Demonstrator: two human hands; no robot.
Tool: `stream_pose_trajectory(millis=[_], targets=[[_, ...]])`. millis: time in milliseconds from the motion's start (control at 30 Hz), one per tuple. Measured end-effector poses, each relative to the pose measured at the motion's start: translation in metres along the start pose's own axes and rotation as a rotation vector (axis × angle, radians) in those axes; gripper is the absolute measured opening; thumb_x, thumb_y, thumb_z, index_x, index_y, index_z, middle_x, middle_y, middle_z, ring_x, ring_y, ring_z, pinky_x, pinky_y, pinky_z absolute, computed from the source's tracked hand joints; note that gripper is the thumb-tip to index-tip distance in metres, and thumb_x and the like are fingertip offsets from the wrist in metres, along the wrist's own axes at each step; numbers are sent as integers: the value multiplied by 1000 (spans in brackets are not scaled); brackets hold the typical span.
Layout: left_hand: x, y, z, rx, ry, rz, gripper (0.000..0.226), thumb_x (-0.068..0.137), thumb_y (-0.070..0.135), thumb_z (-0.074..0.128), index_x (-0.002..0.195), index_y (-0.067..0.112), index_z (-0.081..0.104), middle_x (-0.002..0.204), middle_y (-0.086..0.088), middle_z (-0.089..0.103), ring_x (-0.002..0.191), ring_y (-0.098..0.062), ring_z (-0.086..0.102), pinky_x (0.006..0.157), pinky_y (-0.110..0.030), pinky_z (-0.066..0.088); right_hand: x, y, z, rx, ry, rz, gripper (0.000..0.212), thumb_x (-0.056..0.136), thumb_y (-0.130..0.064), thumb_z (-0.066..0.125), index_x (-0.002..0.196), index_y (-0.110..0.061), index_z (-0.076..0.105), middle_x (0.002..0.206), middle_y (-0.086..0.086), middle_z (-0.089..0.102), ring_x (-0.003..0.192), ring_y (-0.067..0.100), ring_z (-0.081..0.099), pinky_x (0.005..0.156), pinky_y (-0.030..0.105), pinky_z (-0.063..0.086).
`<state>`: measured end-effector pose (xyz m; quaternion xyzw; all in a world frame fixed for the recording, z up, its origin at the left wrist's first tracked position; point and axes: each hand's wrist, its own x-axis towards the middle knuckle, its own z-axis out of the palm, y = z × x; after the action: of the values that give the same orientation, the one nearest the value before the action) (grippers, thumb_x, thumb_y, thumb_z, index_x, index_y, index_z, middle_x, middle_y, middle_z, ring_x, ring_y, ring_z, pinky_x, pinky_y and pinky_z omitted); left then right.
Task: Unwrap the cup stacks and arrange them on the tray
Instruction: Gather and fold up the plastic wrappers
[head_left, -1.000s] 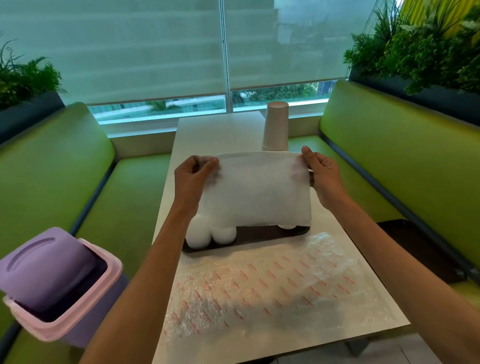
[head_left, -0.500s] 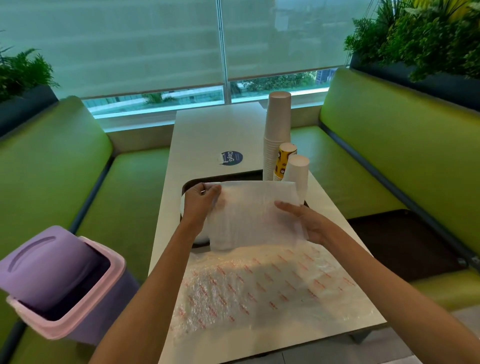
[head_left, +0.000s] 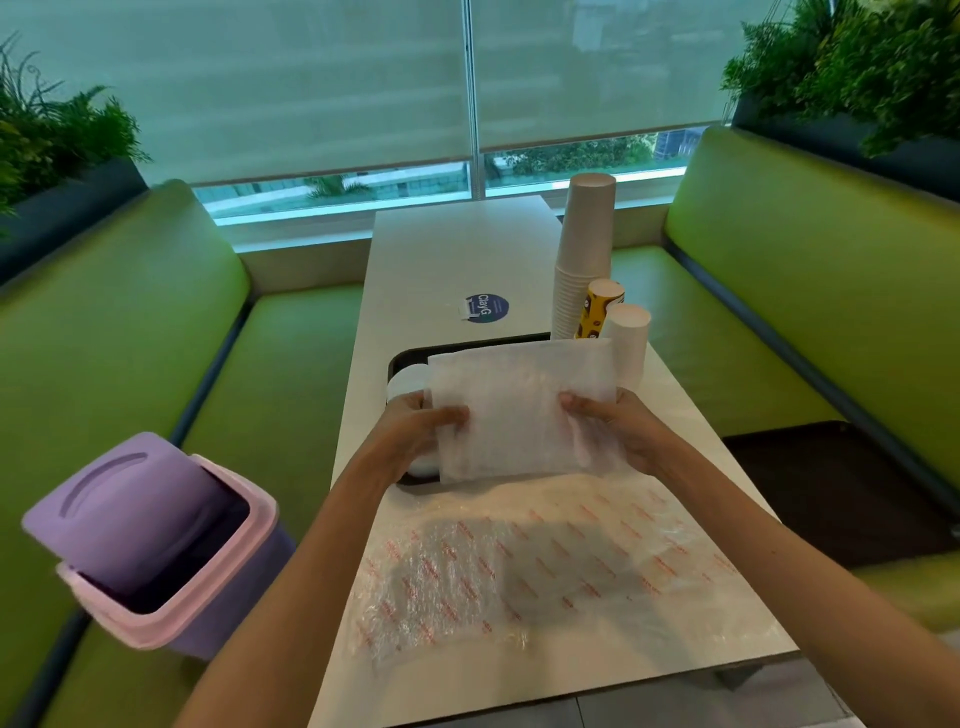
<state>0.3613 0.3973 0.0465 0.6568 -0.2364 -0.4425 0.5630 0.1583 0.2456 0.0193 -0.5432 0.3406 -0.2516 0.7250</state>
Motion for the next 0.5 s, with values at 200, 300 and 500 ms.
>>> stream_pose_trajectory(millis=[200,300,500], targets=[[0,-5,-12,-51,12,55,13,84,-4,63,87,9,62,79,-5,67,68,-11,65,73,-28,56,-2,-4,-4,-6,-131,95,28,82,-10,67,109,-6,66,97,5,73,83,16,70,68,27,57],[1,-10,-17,-46,-21,73,17,85,-4,62,90,13,63,81,-4,68,72,-13,66,76,-32,56,-3,-5,-6,-45,-168,97,16,86,-3,63,100,-7,69,90,6,74,75,16,71,67,27,59],[1,-9,-28,-87,-33,161,26,91,-2,55,88,20,68,80,1,68,69,-11,60,59,-24,50,0,-22,-5,-85,-179,14,34,89,5,56,77,-18,78,84,-2,75,80,12,67,69,21,57]])
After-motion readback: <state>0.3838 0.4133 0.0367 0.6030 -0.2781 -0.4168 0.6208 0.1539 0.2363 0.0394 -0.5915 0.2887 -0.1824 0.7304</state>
